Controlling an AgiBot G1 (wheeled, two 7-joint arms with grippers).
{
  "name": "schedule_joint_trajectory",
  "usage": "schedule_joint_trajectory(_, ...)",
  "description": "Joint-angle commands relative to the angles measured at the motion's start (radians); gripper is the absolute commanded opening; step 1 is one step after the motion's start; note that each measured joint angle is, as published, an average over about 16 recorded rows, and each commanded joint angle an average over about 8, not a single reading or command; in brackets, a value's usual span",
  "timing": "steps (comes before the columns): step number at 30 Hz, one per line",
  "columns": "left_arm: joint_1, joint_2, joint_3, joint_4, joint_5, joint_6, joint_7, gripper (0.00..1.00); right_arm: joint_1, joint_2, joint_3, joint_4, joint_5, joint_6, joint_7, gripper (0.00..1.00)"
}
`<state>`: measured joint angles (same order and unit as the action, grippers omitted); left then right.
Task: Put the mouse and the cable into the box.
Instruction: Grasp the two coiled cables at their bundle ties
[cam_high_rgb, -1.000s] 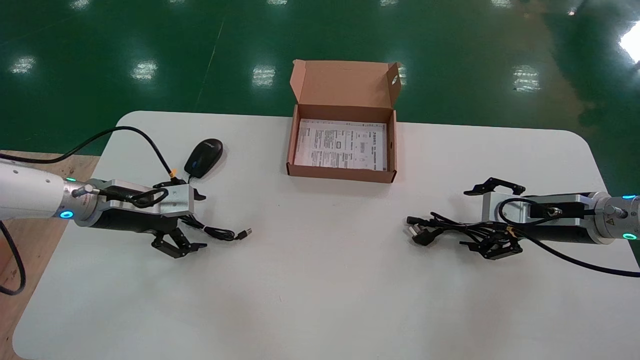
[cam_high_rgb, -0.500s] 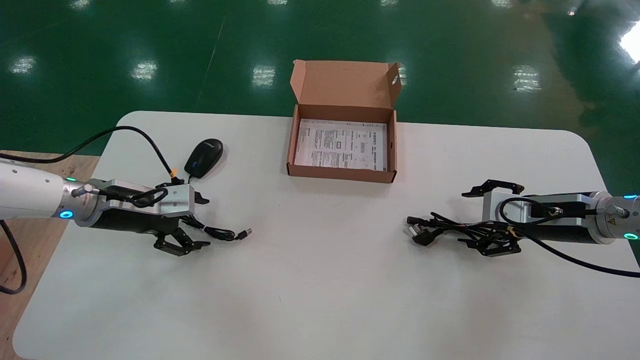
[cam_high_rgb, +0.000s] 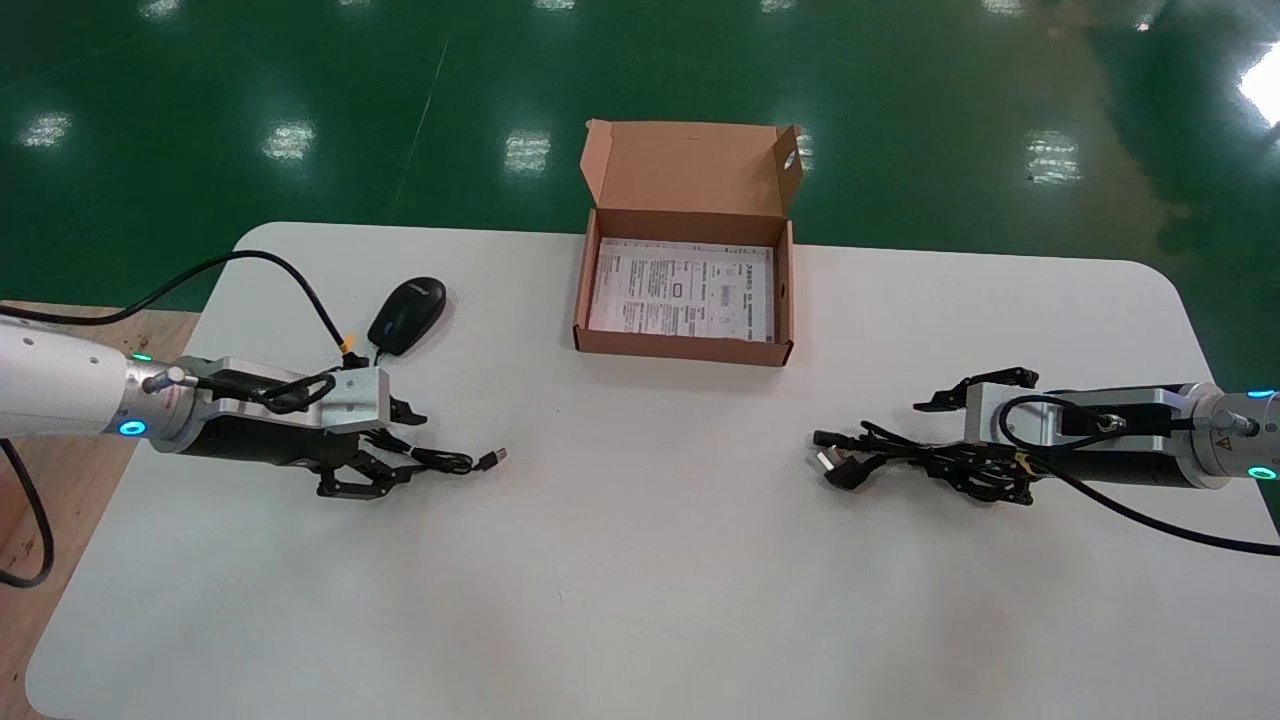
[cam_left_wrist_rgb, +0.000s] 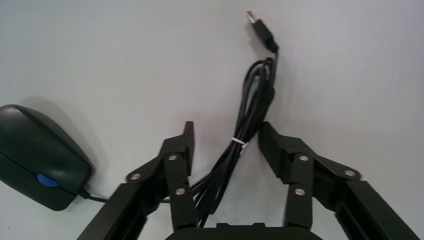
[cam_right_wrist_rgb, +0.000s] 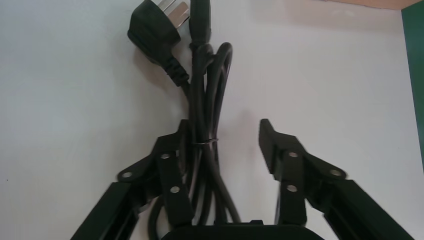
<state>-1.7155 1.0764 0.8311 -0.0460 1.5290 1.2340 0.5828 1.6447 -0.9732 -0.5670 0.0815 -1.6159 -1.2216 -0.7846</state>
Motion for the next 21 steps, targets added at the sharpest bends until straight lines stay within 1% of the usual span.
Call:
schedule_joint_trajectory(1,0.0,0.0,0.0,0.0,0.0,0.001,0.0,0.0,0.0,0.0,0.0,0.0,0.0,0.0,0.0,0.0)
schedule_joint_trajectory(16,-0.003,0.0,0.0,-0.003,-0.002,0.003,-0.001,0.0,0.001,0.003,0.002,0.001,0.003,-0.001,0.002,0.0)
schedule_joint_trajectory(18,-0.011,0.0,0.0,-0.007,-0.002,0.009,-0.002,0.0,0.005,0.006,0.005,0.0,0.007,0.001,0.006,0.0)
schedule_joint_trajectory(21,-0.052,-0.004,0.003,-0.025,0.004,0.031,-0.01,0.0,0.022,0.01,0.014,0.004,0.018,0.007,0.019,0.0)
